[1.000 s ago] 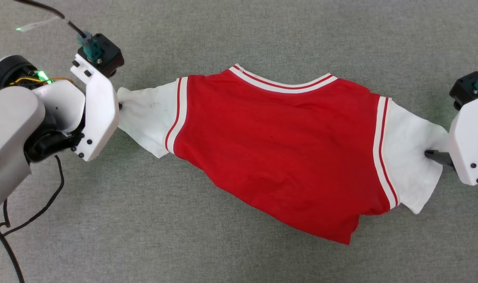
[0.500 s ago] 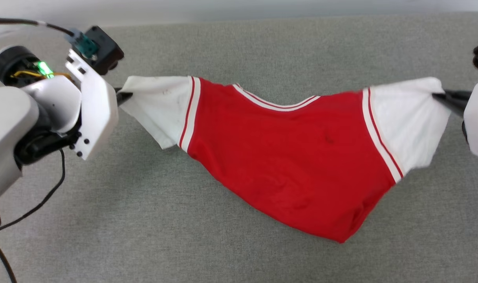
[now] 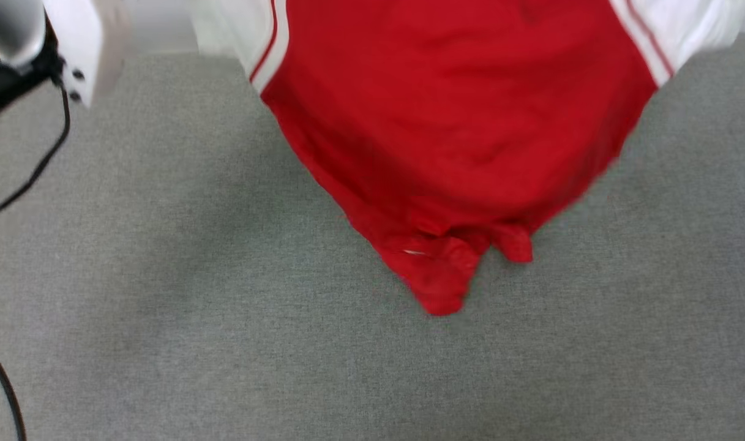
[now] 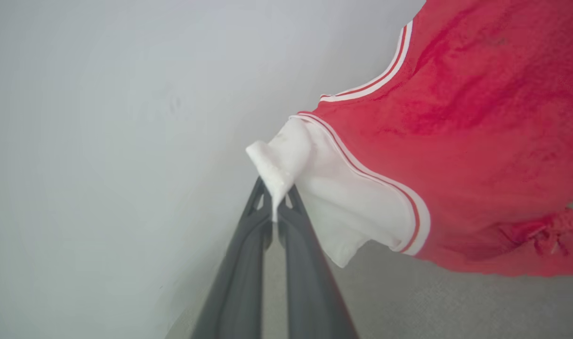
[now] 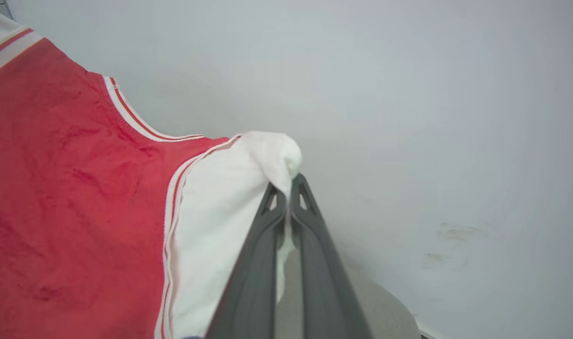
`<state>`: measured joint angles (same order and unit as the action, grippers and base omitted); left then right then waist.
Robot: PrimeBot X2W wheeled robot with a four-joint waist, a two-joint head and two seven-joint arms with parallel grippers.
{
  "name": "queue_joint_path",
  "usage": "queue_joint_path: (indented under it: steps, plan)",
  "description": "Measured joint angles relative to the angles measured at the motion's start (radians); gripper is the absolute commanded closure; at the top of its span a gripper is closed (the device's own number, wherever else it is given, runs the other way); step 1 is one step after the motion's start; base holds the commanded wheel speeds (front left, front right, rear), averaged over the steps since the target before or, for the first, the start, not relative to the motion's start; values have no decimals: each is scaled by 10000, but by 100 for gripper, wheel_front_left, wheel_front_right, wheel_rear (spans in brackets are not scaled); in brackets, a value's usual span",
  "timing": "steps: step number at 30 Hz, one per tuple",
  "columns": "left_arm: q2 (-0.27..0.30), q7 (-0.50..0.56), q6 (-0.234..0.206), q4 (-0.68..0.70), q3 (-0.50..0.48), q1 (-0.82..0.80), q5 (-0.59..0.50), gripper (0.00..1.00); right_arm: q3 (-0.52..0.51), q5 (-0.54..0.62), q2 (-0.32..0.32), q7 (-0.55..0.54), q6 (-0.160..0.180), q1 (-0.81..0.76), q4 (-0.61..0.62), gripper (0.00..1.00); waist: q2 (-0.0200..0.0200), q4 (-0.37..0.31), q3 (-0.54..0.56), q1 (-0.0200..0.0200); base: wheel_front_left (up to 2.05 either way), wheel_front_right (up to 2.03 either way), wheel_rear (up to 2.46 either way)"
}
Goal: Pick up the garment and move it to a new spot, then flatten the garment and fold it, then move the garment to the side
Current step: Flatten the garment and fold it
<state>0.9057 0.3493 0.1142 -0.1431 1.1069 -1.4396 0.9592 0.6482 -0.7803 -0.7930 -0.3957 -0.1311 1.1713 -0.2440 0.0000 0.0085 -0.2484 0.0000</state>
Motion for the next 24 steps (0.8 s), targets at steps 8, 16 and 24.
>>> queue_joint_path:
  steps: [8,16,24]
  plan:
    - [-1060,-938,17,-1260,-587,-1524,-497,100,-1045,1755,1492,779,0,2284,-1781,100,0,124,-774,0,0,0,0]
    - [-1593,-1983,92,-2585,-1097,-3177,-953,100,-1415,3191,2510,1191,0,4735,-3325,100,0,215,-1890,1,0,0,0]
    - [-2002,-3221,105,-4073,-1586,-4758,-1461,100,-1473,4165,2970,1728,0,6948,-4514,100,0,406,-2795,1,0,0,0]
